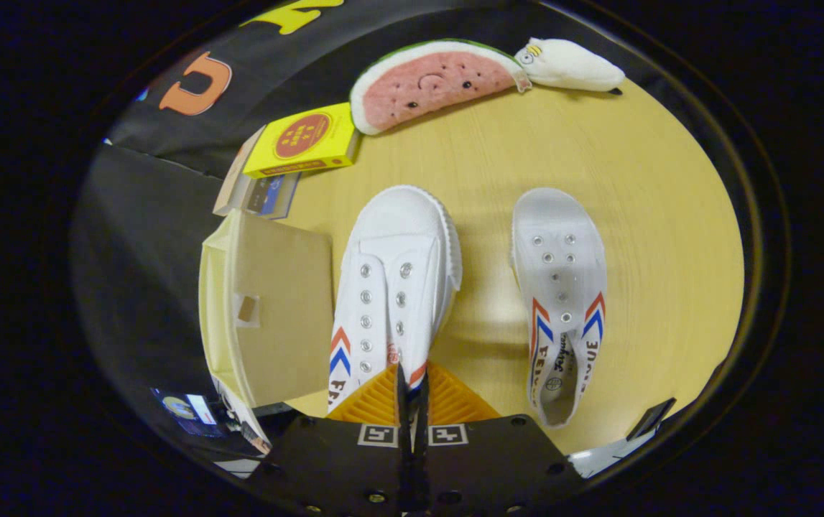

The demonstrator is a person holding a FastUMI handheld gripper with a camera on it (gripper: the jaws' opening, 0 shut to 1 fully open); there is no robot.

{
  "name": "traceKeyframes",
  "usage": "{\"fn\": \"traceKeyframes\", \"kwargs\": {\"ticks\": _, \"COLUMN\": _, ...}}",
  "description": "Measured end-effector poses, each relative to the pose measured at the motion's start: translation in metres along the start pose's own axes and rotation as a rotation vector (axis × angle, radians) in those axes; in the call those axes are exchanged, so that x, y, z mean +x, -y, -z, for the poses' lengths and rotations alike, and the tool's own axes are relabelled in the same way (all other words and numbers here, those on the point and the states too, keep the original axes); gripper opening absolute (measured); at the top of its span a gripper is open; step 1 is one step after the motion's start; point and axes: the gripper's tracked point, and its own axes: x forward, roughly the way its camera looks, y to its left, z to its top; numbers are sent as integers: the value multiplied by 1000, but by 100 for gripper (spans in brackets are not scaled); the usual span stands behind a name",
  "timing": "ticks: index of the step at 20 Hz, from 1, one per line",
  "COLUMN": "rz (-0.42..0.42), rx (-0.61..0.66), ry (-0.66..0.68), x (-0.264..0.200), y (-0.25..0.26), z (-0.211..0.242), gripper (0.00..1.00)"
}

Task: Open the storage box then place both shoes into the box .Put the left shoe in first, then the right shoe, with the right side of both shoes facing outward in a uniform manner.

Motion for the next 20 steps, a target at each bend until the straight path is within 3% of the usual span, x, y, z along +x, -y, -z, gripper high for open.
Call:
{"fn": "traceKeyframes", "kwargs": {"ticks": 8, "rz": -57, "rx": -104, "ry": 58, "x": -39, "y": -132, "z": -5, "gripper": 1}}
{"fn": "traceKeyframes", "kwargs": {"ticks": 14, "rz": -77, "rx": -141, "ry": 52, "x": 2, "y": -225, "z": 3, "gripper": 0}}
{"fn": "traceKeyframes", "kwargs": {"ticks": 20, "rz": -26, "rx": -123, "ry": 39, "x": 73, "y": -265, "z": 18, "gripper": 0}}
